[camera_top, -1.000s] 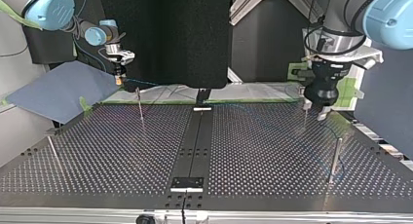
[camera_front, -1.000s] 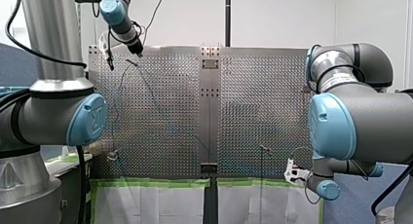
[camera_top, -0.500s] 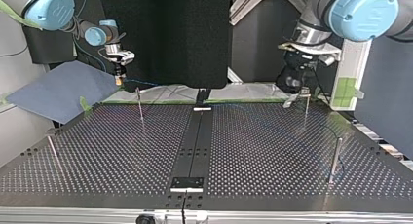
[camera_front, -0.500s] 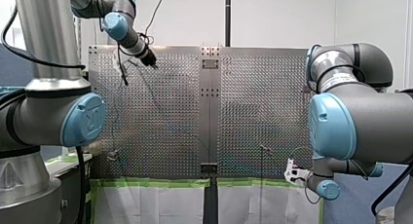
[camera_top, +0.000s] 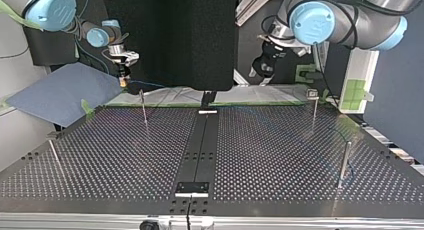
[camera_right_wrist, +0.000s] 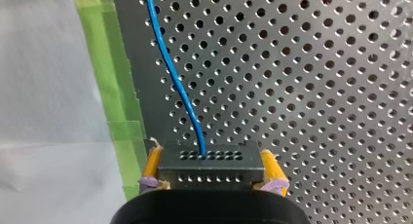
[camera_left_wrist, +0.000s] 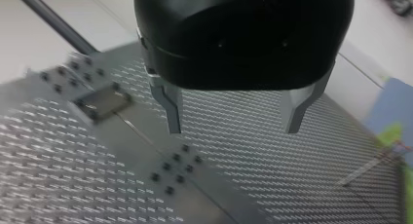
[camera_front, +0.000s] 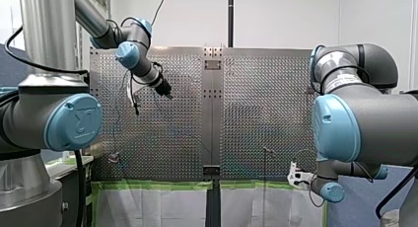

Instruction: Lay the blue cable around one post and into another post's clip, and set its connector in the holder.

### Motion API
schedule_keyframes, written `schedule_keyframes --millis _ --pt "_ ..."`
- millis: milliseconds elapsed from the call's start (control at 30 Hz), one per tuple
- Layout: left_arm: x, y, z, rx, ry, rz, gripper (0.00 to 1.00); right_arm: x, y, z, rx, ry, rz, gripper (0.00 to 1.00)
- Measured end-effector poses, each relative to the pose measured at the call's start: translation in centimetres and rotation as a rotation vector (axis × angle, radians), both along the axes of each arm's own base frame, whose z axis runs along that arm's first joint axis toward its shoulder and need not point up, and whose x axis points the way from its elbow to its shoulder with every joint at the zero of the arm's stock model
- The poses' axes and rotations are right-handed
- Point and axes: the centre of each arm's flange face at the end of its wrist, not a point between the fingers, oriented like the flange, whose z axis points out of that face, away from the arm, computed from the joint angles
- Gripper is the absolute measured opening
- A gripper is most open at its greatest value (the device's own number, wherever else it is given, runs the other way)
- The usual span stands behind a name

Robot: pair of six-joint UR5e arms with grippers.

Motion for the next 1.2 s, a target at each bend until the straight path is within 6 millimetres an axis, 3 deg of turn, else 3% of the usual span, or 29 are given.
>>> schedule_keyframes --millis 133,233,733,967,1200 --pt "-0.6 -1.0 -2.6 0.057 0.013 -0.019 1.00 -0.4 0.3 -0.2 0.017 0.024 0.023 0.00" --pt "-0.4 -1.9 -3.5 0.090 -0.001 -0.031 1.00 -1.1 0.5 -0.4 0.030 0.042 0.037 0.00" --pt "2.1 -7.4 -4.5 0.196 -0.138 -0.071 1.00 -6.8 1.5 -1.1 0.088 0.112 0.064 0.00" --pt "1.7 -9.5 -6.6 0.226 -0.153 -0.080 1.00 -9.3 0.7 1.0 0.069 0.142 0.076 0.00" --pt "1.0 -11.6 -9.0 0.266 -0.171 -0.093 1.00 -8.6 0.2 3.7 0.037 0.168 0.141 0.00"
